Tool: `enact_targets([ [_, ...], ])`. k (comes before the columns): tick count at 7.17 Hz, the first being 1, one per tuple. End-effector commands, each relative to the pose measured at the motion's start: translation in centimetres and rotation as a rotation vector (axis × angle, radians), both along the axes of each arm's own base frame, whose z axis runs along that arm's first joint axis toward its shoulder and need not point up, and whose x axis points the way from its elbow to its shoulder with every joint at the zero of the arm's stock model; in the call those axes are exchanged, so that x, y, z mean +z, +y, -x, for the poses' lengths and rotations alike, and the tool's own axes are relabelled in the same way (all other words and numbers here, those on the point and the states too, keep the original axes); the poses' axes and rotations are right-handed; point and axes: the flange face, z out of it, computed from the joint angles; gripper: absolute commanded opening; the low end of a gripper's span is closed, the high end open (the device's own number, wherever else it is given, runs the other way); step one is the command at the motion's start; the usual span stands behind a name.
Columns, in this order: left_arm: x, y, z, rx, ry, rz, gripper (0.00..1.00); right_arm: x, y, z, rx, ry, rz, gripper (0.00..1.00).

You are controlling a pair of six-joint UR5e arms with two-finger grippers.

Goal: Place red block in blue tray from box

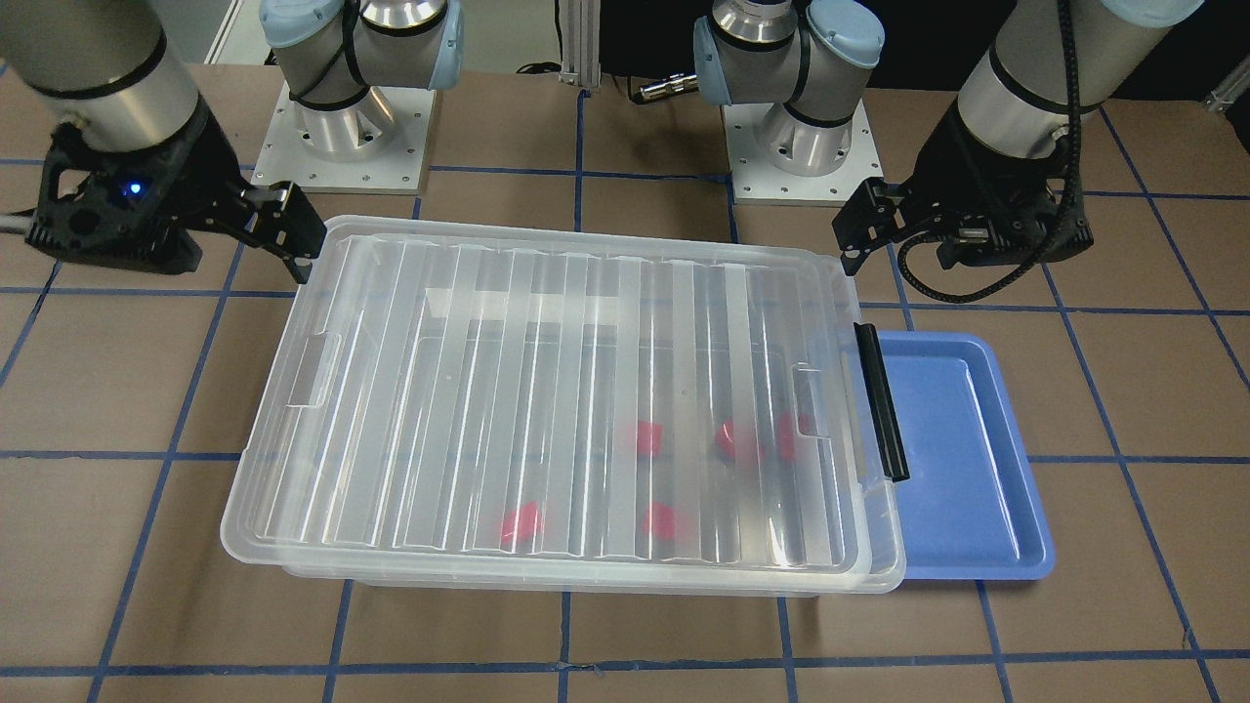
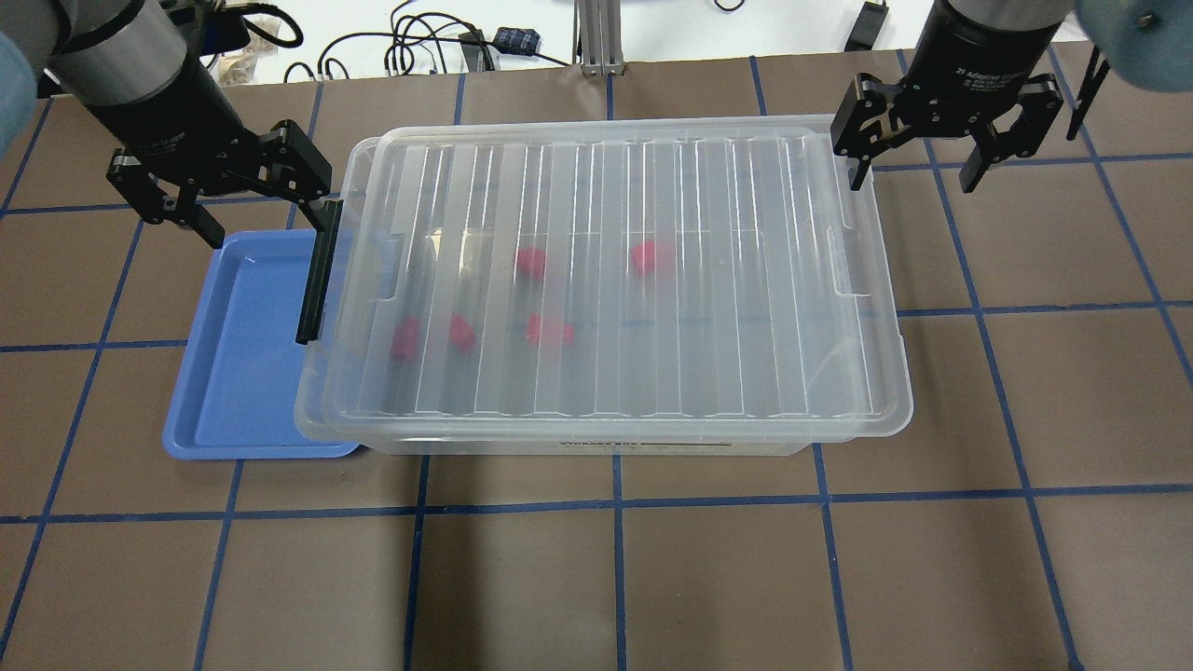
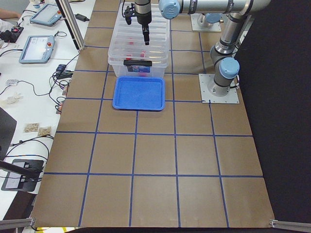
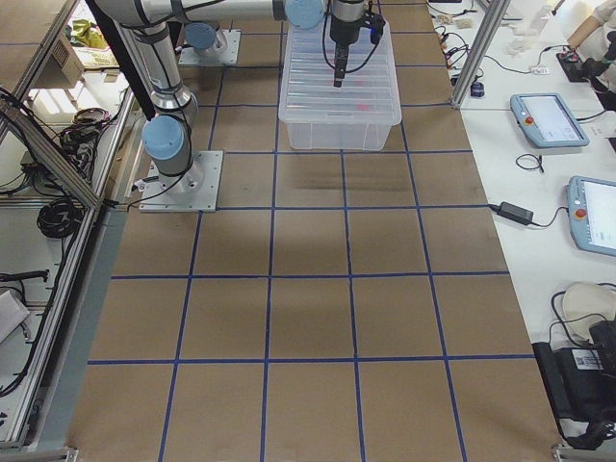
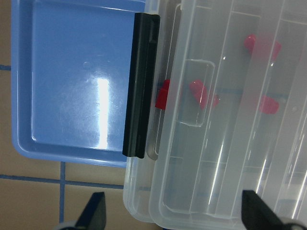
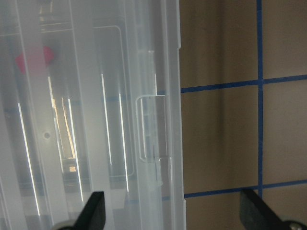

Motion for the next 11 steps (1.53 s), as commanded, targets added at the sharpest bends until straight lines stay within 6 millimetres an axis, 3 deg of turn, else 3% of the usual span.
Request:
enact_targets([
  [1, -0.1, 0.3, 0.0, 0.0, -0.002, -0.002, 1.0, -7.5, -3.3, 3.5, -0.038, -0.006, -0.062, 1.0],
  [3, -0.8, 0.7, 0.1, -0.003, 0.0, -0.002, 1.0, -12.8, -2.7, 3.9, 0.028, -0.001, 0.018, 1.0],
  [7, -0.9, 0.8, 0.1, -0.005, -0.002, -0.002, 1.0, -13.5, -2.4, 4.2, 0.038, 0.001, 0.025, 1.0],
  [9, -1.0, 0.7, 0.1, -0.005, -0.002, -0.004, 1.0, -13.5, -2.6, 7.1, 0.066, -0.008, 0.023, 1.0],
  [11, -1.0, 0.7, 0.1, -0.005, -0.001, -0.005, 1.0, -13.5, -2.6, 7.8, 0.098, -0.003, 0.022, 1.0],
])
